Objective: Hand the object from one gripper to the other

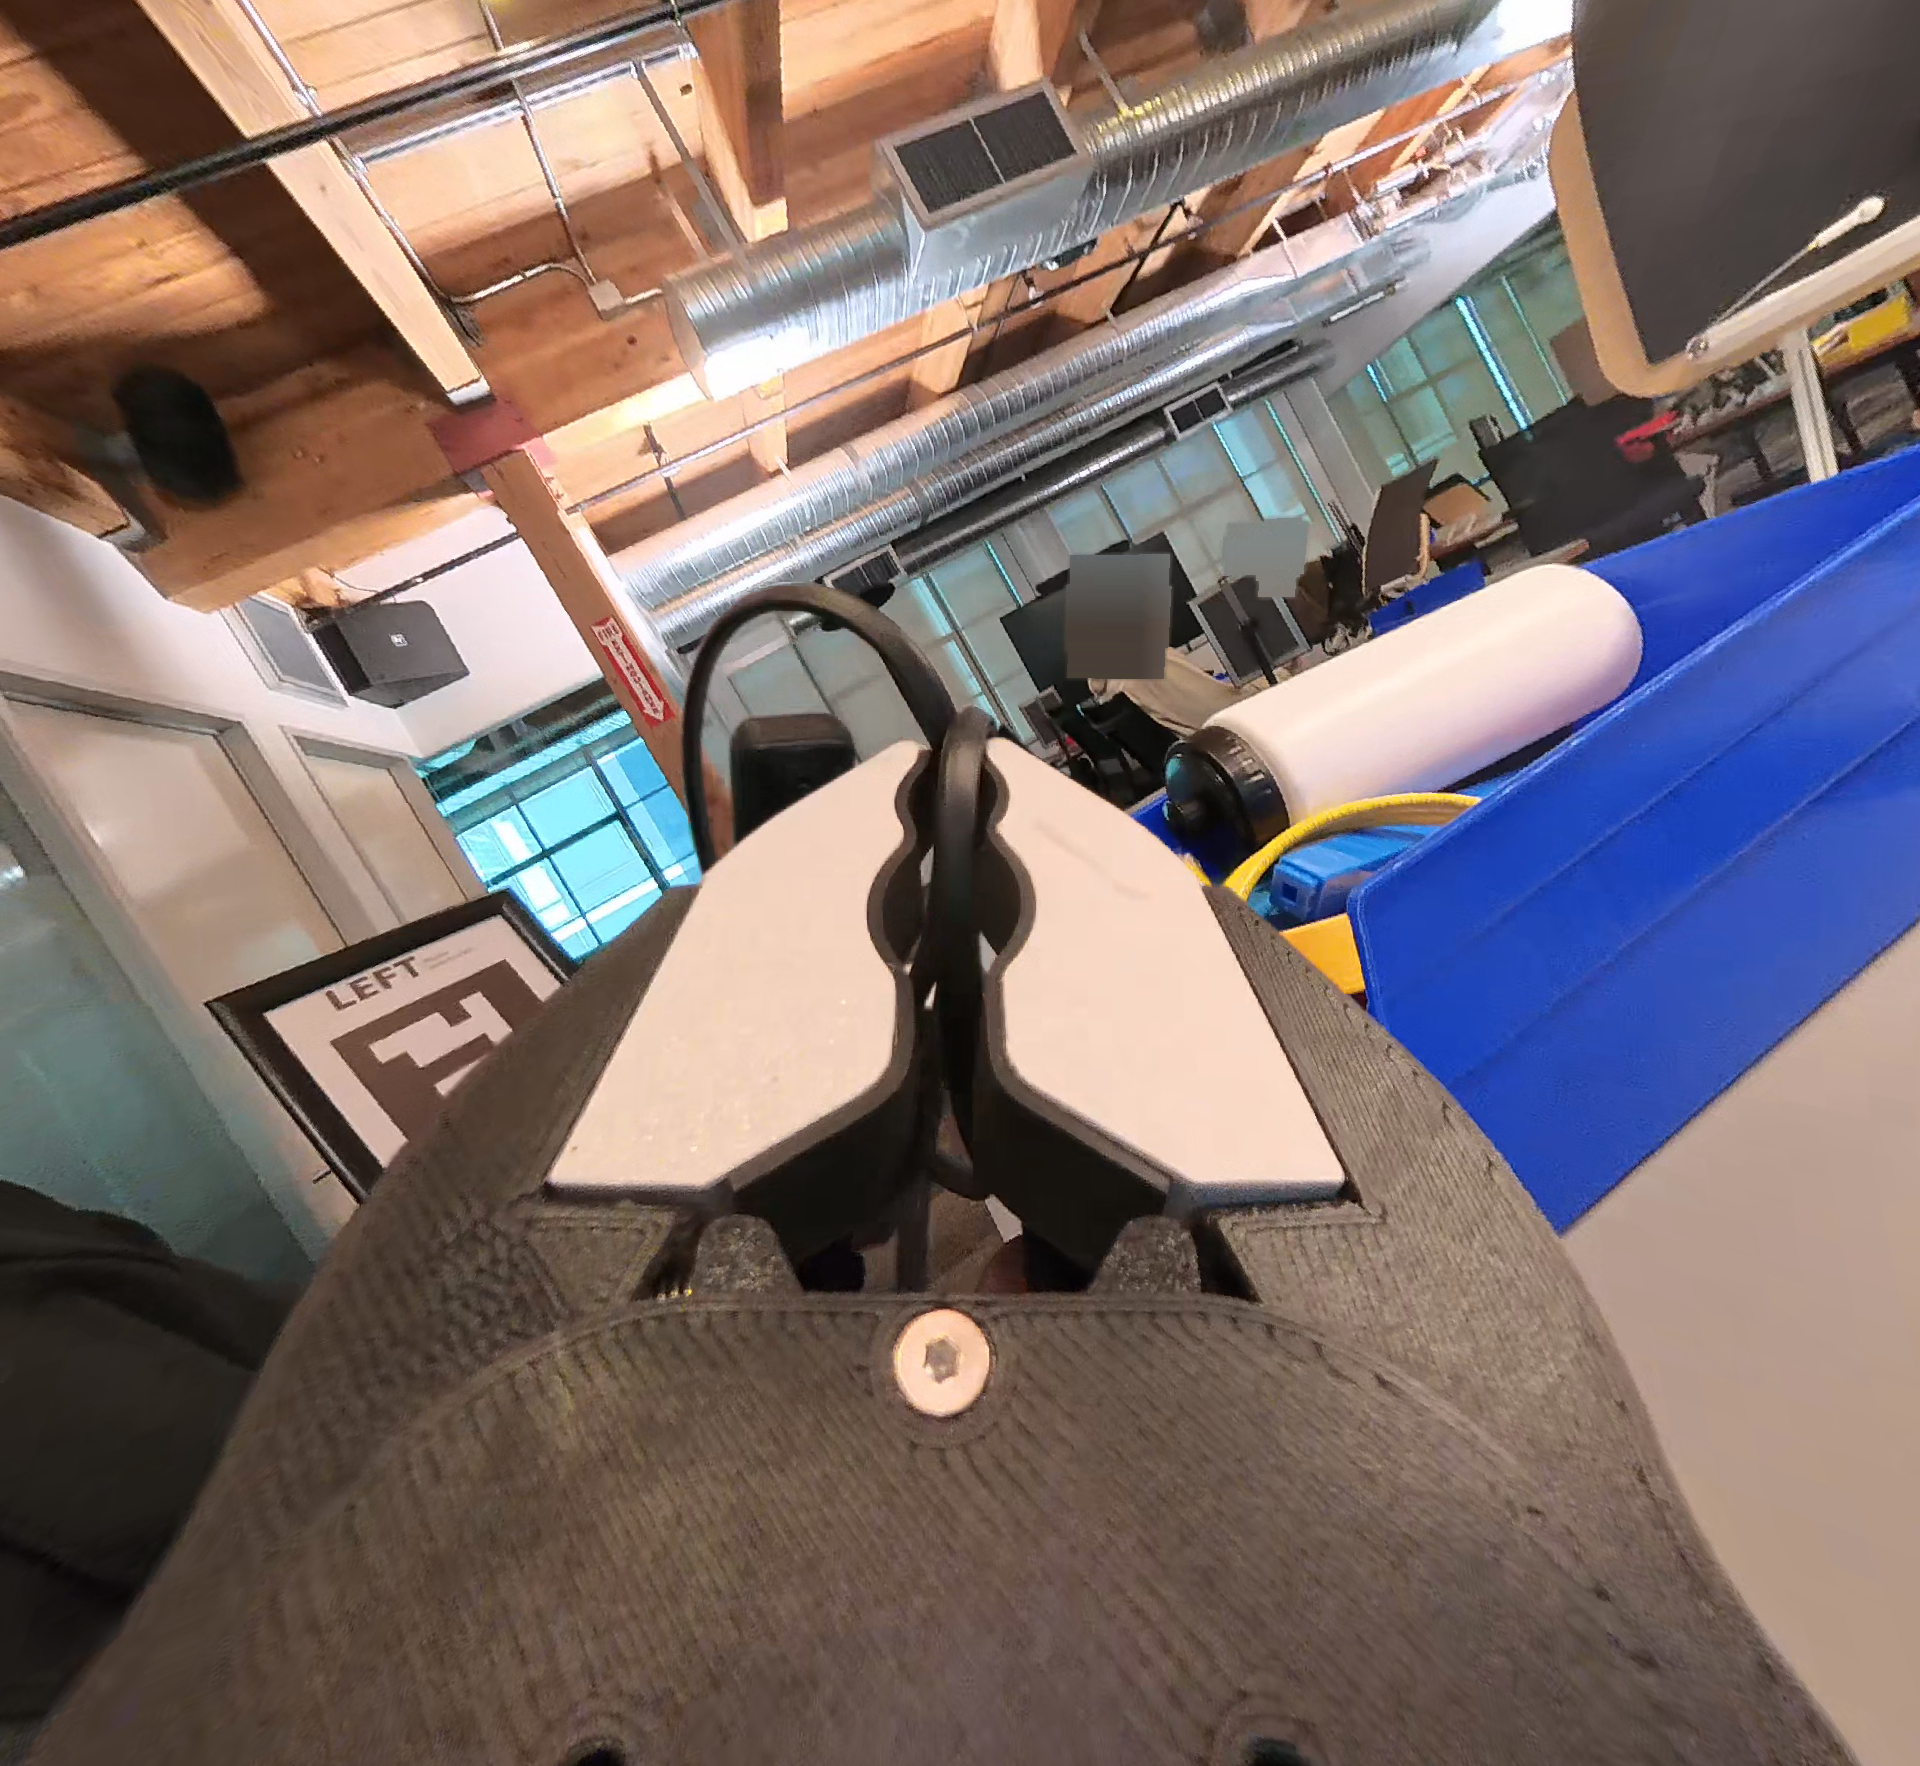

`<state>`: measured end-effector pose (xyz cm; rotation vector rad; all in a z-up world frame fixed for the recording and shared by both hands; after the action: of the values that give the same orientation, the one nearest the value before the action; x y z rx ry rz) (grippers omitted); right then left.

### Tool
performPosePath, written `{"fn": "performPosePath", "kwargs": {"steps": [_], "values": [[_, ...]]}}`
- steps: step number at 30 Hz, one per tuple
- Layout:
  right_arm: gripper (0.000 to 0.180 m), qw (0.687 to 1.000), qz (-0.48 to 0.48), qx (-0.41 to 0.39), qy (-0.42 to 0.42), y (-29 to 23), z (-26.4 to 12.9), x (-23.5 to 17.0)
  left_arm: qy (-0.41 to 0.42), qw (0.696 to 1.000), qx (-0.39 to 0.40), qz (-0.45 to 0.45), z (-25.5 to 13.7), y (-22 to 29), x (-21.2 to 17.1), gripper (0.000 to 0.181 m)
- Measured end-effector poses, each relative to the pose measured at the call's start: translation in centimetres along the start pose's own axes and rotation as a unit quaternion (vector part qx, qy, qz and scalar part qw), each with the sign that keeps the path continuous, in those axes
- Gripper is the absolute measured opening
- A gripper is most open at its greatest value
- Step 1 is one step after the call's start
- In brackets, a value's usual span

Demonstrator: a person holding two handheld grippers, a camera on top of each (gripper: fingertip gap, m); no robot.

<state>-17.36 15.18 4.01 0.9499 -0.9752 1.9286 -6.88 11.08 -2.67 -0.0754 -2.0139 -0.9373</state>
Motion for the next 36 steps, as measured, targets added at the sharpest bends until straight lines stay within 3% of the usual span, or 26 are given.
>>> {"fn": "performPosePath", "kwargs": {"steps": [5, 10, 26, 33, 36], "values": [[0.005, 1.0, 0.005, 0.011, 0.01, -0.4, 0.0, 0.2, 0.013, 0.997, -0.067, -0.031, 2.2, 1.3, 0.3, 0.069], [0.005, 1.0, 0.016, 0.021, 0.007, -0.7, 0.3, -0.3, 0.064, 0.991, -0.106, -0.047, 2.0, 1.7, 1.6, 0.049], [0.005, 0.996, 0.058, 0.065, -0.019, -2.4, 1.7, -2.6, 0.104, 0.985, -0.122, -0.057, 2.2, 1.4, 2.1, 0.007], [0.006, 0.998, 0.016, 0.034, -0.04, -1.7, 1.5, -2.6, 0.155, 0.981, -0.102, -0.057, 0.7, 1.0, 3.5, 0.006], [0.019, 0.998, -0.024, 0.006, -0.057, -1.4, 1.5, -2.6, 0.204, 0.972, -0.094, -0.063, -0.8, 0.7, 4.6, 0.007]]}}
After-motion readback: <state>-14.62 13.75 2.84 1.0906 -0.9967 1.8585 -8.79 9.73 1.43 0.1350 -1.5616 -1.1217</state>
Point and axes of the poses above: each gripper's, where its closed fingertips meet, z out along the fingers, x out of its top, y = z × x across the jaws, the point moved 3 cm from there along -z, back along the fingers, and after that the axes turned 14 degrees about -z, right-handed, at the moved point
